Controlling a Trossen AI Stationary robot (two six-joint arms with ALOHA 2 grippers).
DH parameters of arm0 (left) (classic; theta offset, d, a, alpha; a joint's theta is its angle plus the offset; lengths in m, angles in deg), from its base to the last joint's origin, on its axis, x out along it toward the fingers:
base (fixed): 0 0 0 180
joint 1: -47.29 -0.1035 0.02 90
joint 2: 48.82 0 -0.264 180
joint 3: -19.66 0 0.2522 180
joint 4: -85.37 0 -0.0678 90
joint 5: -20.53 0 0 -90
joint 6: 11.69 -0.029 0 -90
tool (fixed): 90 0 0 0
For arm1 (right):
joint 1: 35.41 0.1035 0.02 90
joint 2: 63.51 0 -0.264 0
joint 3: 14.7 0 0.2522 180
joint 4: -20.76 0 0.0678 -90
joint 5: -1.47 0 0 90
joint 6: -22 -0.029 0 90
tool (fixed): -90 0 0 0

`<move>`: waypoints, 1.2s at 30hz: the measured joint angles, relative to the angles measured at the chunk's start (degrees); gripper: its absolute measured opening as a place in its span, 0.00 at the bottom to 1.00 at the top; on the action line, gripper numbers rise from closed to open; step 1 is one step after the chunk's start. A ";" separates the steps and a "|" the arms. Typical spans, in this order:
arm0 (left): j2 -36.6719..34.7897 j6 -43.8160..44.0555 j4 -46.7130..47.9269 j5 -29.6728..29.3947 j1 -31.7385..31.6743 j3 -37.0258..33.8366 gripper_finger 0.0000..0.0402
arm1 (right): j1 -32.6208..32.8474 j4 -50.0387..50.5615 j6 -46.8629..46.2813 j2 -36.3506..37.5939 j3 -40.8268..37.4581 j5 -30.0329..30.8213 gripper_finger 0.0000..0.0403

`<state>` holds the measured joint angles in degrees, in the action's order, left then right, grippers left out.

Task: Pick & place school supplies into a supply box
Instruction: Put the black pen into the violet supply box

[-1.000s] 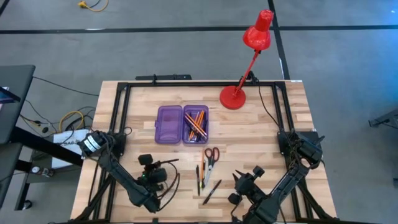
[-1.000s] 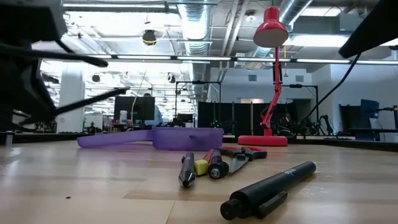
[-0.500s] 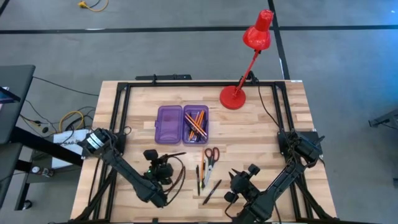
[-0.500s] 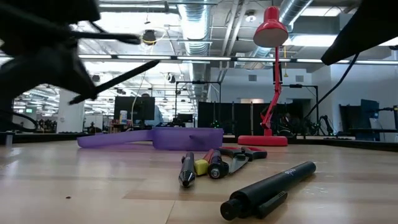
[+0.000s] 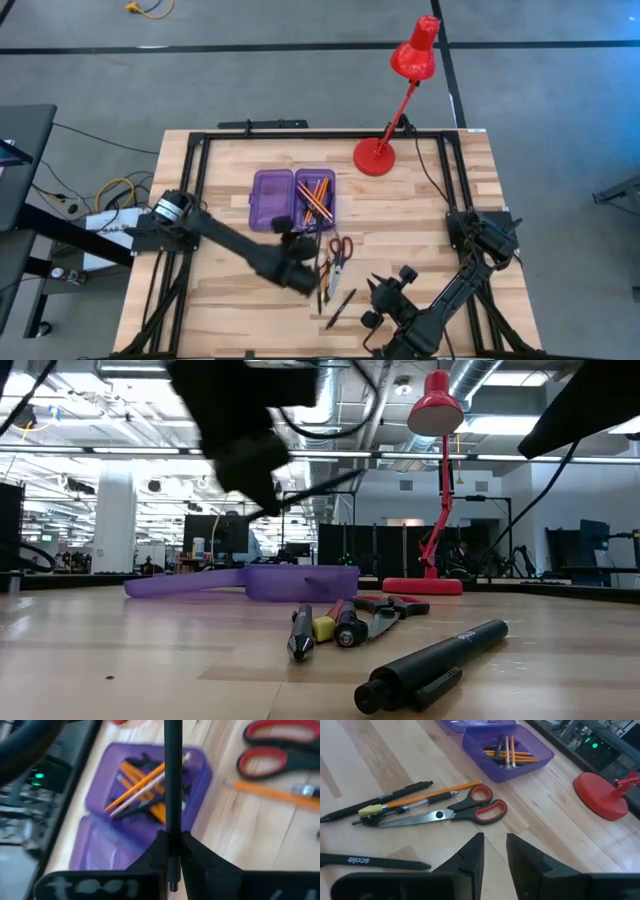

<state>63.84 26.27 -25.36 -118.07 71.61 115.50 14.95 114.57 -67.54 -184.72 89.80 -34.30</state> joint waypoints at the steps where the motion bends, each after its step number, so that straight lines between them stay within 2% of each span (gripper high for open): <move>1: 0.00 -2.51 -1.88 1.09 -1.40 0.44 0.02 | 0.19 -0.10 0.00 0.00 0.00 0.00 0.19; 6: -0.02 -7.40 -5.81 8.16 -8.74 2.33 0.02 | 0.90 -0.74 0.00 0.00 0.00 0.05 0.19; 9: -0.02 -5.62 -5.53 12.31 -13.81 2.56 0.02 | 1.05 -1.10 0.00 0.00 0.00 0.05 0.19; 15: -0.07 -1.23 -4.35 15.83 -20.62 2.06 0.04 | 1.04 -1.25 0.00 0.00 0.00 0.02 0.19; 19: -0.07 -0.85 -5.24 18.00 -22.30 2.05 0.06 | 1.04 -0.60 0.02 0.00 0.00 0.00 0.19; 27: -0.07 -1.20 -5.29 18.14 -22.47 2.05 0.09 | 1.02 0.64 0.02 0.00 0.00 -0.06 0.19; 36: -0.07 -2.16 -5.23 18.10 -22.47 2.05 0.21 | 0.99 -0.56 0.00 0.00 0.00 -0.13 0.19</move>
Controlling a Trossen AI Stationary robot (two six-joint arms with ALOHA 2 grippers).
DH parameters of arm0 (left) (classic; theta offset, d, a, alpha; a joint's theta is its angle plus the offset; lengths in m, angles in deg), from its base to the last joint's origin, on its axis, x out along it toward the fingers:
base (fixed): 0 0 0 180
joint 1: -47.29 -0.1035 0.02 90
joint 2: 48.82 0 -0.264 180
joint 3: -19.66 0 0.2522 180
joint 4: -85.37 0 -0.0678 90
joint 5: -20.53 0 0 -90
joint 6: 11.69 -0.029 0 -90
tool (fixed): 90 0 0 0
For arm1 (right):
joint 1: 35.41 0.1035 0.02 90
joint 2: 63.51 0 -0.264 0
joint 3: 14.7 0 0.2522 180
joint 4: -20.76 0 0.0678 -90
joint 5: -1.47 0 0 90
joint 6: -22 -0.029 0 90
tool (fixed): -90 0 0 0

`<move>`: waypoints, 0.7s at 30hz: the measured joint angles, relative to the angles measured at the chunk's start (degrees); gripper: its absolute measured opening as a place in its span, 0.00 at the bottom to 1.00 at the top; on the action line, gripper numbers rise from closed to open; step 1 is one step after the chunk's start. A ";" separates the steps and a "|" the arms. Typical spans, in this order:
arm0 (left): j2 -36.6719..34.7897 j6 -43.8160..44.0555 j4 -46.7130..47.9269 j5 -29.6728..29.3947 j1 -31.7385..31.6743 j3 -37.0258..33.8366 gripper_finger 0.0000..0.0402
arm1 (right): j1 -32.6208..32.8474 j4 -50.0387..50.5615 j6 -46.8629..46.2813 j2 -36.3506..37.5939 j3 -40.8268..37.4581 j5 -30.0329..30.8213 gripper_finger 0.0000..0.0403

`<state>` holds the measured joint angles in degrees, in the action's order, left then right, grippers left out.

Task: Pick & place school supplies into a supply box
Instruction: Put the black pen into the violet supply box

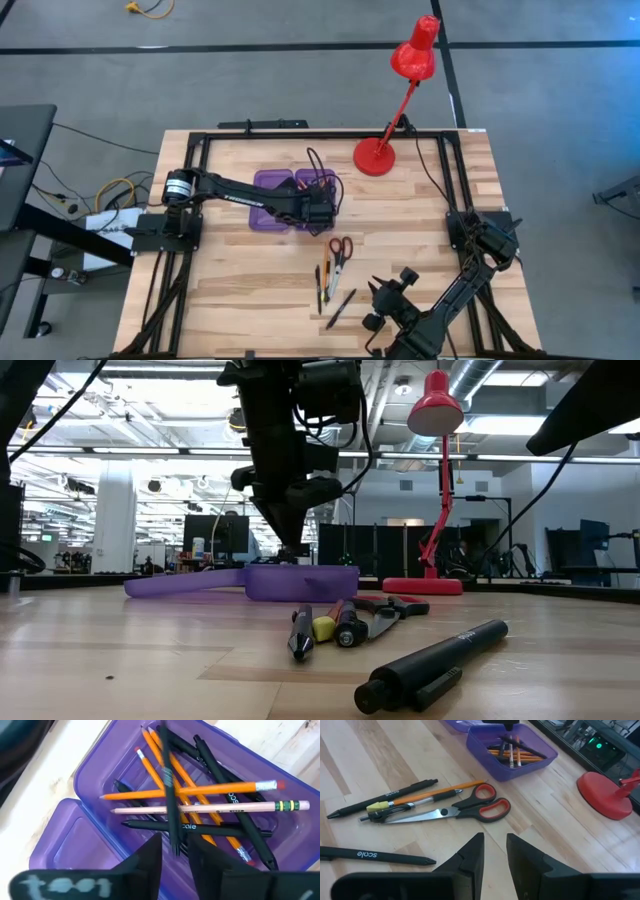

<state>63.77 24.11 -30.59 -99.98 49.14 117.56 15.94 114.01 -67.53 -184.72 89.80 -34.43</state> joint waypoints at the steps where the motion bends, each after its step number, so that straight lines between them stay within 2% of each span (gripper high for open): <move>1: 0.00 -0.37 -0.01 -0.04 0.00 0.00 0.23 | 0.00 -0.10 0.02 0.00 0.00 0.00 0.19; 7: -0.12 -6.52 0.04 -0.28 1.84 0.00 0.30 | 0.00 -0.11 1.05 0.00 0.00 0.02 0.19; 10: -0.54 -10.96 0.46 -0.34 4.68 0.07 0.31 | -0.17 -0.42 3.80 0.00 0.00 0.04 0.19; 13: -0.72 -11.58 2.61 -2.44 8.97 0.09 0.31 | -0.80 -1.68 7.37 0.00 0.00 0.02 0.19; 16: -0.72 -11.42 6.48 -5.81 14.78 0.09 0.31 | -1.54 -5.66 14.87 0.00 0.00 0.02 0.19; 21: -0.72 -6.30 12.20 -10.79 25.15 0.09 0.31 | -3.77 -16.69 33.76 0.00 0.00 -1.47 0.19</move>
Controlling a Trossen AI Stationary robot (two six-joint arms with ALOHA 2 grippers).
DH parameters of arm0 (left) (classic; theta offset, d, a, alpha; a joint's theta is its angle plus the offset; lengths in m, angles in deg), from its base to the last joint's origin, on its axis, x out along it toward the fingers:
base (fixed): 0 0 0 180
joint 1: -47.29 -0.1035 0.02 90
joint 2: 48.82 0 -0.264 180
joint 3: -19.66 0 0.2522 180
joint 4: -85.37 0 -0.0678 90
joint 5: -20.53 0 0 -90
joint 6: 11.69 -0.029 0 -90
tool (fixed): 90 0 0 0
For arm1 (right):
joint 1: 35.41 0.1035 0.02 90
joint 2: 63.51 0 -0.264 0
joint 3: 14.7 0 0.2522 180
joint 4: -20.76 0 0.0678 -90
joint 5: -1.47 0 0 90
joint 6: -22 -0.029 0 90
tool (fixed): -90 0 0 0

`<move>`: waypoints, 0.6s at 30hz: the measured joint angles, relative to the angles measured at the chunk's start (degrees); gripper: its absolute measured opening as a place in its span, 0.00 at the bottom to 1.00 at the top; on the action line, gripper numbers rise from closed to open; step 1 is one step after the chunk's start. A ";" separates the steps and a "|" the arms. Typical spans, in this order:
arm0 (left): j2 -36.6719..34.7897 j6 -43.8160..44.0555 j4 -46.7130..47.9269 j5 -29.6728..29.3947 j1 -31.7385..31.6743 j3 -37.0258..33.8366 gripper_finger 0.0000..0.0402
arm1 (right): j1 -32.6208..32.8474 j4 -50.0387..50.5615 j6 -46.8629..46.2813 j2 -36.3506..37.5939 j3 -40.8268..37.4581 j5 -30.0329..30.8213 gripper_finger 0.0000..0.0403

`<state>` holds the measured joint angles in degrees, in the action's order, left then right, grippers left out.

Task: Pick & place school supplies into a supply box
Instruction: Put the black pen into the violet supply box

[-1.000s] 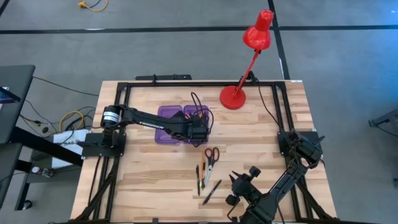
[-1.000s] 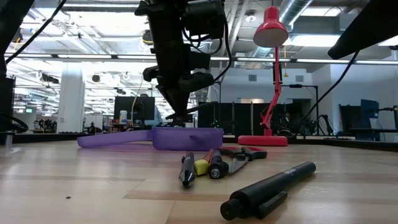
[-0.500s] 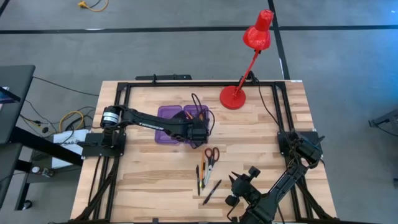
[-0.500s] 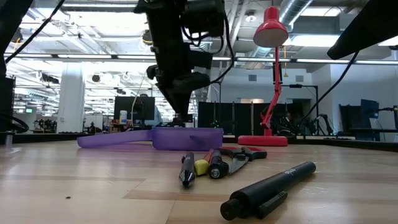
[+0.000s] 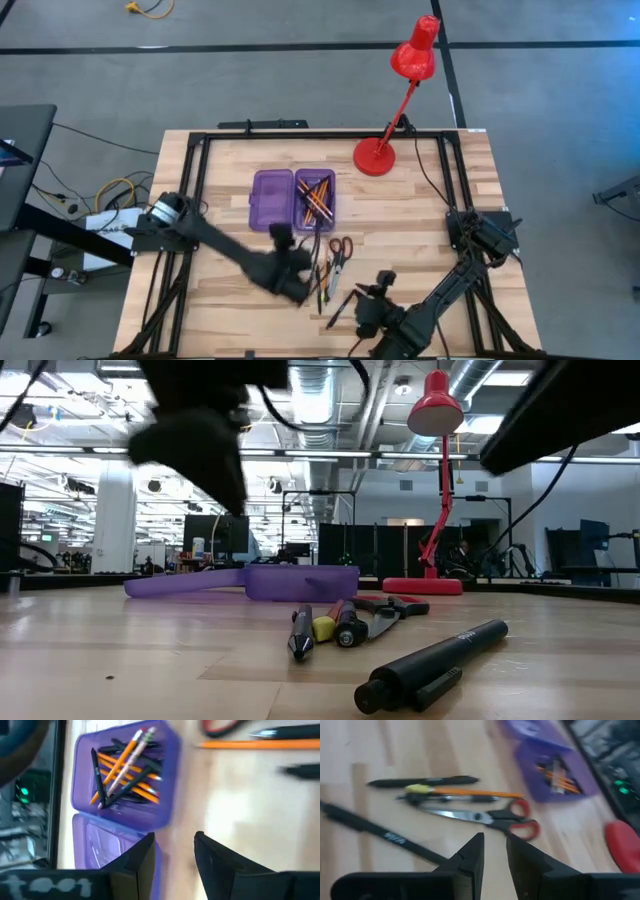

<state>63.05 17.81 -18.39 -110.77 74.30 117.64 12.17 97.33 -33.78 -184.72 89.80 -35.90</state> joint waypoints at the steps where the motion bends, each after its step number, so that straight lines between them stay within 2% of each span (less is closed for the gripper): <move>1: 0.00 1.39 0.67 -0.60 2.15 0.00 0.31 | -0.67 -2.20 3.76 0.00 0.00 -1.40 0.19; 10: 0.02 15.55 3.24 -5.59 19.38 0.00 0.31 | -5.50 -19.56 33.70 0.00 0.00 -20.29 0.19; 15: 0.04 26.80 7.23 -9.45 26.09 0.00 0.31 | -6.82 -21.24 36.86 0.01 -0.02 -31.97 0.19; 18: 0.04 32.25 8.98 -12.17 28.84 -0.22 0.31 | -7.50 -21.58 37.58 0.00 -0.01 -34.33 0.19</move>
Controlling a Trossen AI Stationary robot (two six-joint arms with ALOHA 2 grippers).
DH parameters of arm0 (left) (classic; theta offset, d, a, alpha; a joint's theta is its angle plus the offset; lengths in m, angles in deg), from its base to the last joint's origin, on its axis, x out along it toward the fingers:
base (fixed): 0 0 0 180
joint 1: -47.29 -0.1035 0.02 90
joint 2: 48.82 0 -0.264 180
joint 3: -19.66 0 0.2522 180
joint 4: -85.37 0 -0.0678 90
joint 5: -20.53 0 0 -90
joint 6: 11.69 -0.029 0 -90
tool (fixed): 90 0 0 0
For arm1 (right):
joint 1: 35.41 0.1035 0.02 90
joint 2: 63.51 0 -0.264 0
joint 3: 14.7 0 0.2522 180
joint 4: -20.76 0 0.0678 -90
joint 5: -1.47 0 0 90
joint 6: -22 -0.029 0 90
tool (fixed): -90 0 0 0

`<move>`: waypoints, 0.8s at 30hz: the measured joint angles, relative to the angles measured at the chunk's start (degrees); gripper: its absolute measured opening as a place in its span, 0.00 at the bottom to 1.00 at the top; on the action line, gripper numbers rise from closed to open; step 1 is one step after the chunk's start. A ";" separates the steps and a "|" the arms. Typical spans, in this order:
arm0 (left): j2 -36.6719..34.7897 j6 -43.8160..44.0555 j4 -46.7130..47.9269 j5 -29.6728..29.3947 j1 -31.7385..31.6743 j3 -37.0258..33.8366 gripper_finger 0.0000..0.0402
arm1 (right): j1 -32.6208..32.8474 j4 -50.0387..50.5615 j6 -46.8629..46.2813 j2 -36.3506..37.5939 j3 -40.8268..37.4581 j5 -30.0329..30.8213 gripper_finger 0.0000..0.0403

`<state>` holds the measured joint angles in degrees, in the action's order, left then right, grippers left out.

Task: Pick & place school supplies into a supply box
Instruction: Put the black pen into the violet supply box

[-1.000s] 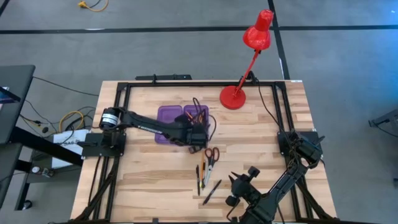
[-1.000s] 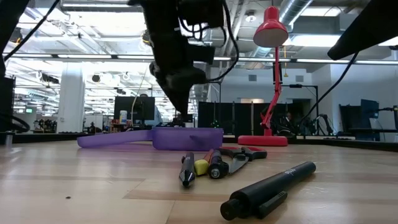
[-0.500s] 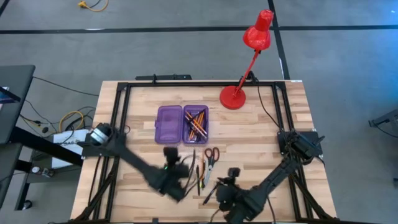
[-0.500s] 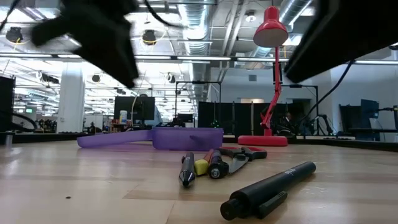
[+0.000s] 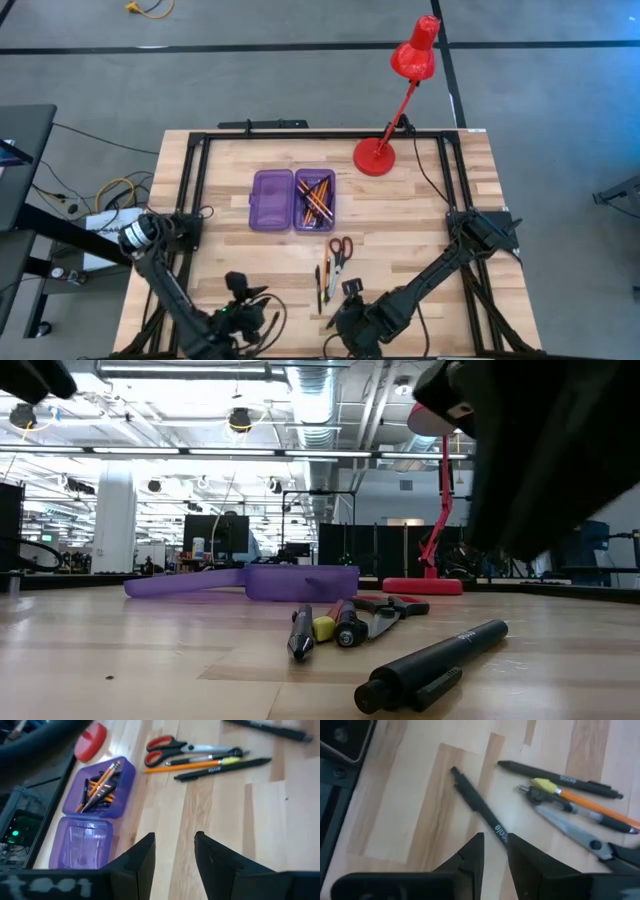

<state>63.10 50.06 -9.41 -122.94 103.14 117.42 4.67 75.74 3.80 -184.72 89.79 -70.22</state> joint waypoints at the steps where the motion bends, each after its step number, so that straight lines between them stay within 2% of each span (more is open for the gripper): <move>1: 0.00 1.43 0.09 -0.95 0.72 -0.39 0.31 | -0.21 -0.24 0.42 0.01 0.00 -0.03 0.19; 5: 0.02 5.86 0.11 -2.30 2.63 -2.58 0.31 | -1.29 -1.38 0.88 0.01 0.00 0.05 0.19; 13: 0.07 13.32 -0.12 2.22 4.56 -5.97 0.31 | -3.40 -3.02 3.75 -4.46 0.12 -5.90 0.19; 24: 0.08 15.63 0.00 1.49 6.40 -7.41 0.31 | -4.46 0.28 1.55 -5.27 0.33 -6.53 0.19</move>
<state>63.17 65.68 -9.41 -121.45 109.54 110.02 0.22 76.02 5.36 -189.99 90.13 -76.76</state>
